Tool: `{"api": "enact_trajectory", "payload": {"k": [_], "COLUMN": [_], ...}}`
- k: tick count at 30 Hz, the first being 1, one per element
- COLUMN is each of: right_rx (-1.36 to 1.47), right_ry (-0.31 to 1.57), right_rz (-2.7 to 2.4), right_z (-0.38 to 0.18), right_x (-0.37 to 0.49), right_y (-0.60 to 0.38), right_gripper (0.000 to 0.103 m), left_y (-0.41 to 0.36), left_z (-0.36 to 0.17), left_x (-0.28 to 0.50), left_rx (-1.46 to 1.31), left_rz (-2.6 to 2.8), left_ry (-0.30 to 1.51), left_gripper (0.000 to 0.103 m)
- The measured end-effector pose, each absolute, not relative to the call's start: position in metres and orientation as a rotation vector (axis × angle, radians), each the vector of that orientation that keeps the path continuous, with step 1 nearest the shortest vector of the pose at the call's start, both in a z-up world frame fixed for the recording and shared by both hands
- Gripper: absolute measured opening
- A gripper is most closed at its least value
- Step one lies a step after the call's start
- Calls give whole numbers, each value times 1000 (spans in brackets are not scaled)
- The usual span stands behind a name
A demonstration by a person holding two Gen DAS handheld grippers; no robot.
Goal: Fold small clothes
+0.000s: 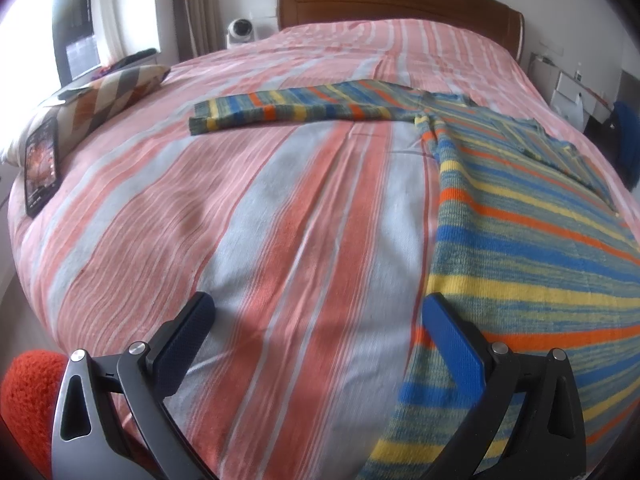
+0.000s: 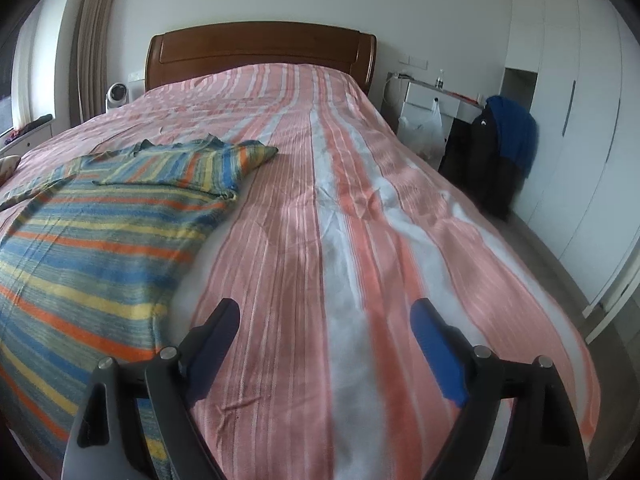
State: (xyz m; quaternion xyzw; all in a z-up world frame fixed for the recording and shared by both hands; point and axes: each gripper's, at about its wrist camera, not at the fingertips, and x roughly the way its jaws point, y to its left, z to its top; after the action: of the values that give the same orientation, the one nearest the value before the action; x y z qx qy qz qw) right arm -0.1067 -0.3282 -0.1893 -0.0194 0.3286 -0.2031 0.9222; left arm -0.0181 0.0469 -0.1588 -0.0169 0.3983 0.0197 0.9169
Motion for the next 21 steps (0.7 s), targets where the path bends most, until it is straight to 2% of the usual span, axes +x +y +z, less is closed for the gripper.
{"api": "enact_trajectory", "payload": {"k": [21], "right_rx": [-76], "right_ry": [694], "right_rz": [-411], "right_z": [-196], "right_x": [-106], "right_y": [-326], "right_gripper": [86], "left_y": [47], "left_z": [-160], "left_x": [-19], "left_rx": [-34], "left_rz": [41], "left_ry": [817], "left_gripper": [103]}}
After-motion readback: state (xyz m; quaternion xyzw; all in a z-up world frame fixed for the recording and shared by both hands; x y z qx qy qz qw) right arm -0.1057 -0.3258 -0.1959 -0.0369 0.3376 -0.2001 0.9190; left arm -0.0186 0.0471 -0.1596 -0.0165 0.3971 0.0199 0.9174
